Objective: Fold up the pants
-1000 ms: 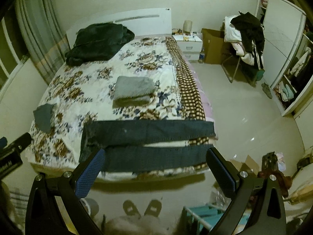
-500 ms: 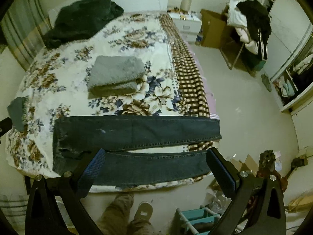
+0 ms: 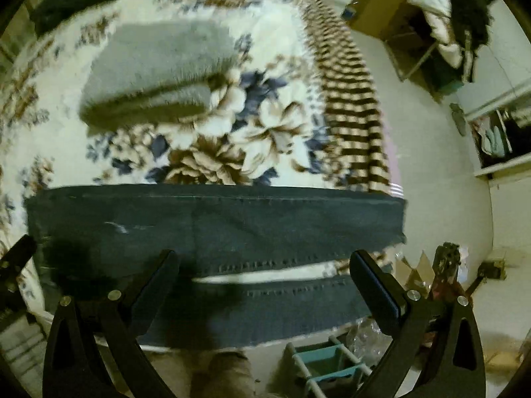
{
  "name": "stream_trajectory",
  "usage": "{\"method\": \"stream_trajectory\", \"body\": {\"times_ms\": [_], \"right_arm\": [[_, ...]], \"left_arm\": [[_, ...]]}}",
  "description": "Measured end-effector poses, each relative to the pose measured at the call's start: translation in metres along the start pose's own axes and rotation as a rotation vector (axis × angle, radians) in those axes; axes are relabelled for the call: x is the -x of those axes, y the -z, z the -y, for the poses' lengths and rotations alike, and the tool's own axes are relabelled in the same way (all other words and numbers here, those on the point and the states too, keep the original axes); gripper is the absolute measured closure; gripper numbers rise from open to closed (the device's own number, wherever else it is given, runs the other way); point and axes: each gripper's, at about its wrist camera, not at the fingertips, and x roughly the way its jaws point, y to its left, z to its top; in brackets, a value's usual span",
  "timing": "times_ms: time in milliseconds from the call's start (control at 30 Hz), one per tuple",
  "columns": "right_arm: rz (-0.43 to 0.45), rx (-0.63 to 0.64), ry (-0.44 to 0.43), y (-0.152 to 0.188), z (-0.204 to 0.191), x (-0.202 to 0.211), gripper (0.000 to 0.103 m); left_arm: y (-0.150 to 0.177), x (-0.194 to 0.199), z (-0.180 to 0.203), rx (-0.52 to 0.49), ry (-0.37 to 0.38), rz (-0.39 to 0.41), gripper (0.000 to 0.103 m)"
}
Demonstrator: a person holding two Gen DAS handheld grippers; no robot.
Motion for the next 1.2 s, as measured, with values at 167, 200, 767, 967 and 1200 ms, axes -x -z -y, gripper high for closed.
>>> {"method": "stream_trajectory", "body": {"times_ms": [167,200,767,967,1200], "right_arm": [[-0.09,0.129,0.065,-0.016,-0.02,-0.106,0.0],[-0.112,0.153,0.075,-0.017,-0.023,-0.123,0.0],[-0.163,0.399,-0.068,-0.032,-0.048,-0.22,0.083],[-0.099,0.308,-0.072,-0.022,-0.034,-0.187,0.094],[0.023,0.291,-0.049,0.014,-0.027,-0.125,0.096]], "left_arm": [[-0.03,-0.093,0.031,-0.141,-0.026,-0.046,0.0],[-0.034,-0.112,0.038,-0.179,-0.027,-0.06,0.0],[-0.053,-0.152,0.036,-0.341,0.208,-0.038,0.089],[-0.045,-0.11,0.003,-0.235,0.244,0.033,0.099],[-0.007,-0.04,-0.037,-0.111,0.272,0.1,0.1]]}}
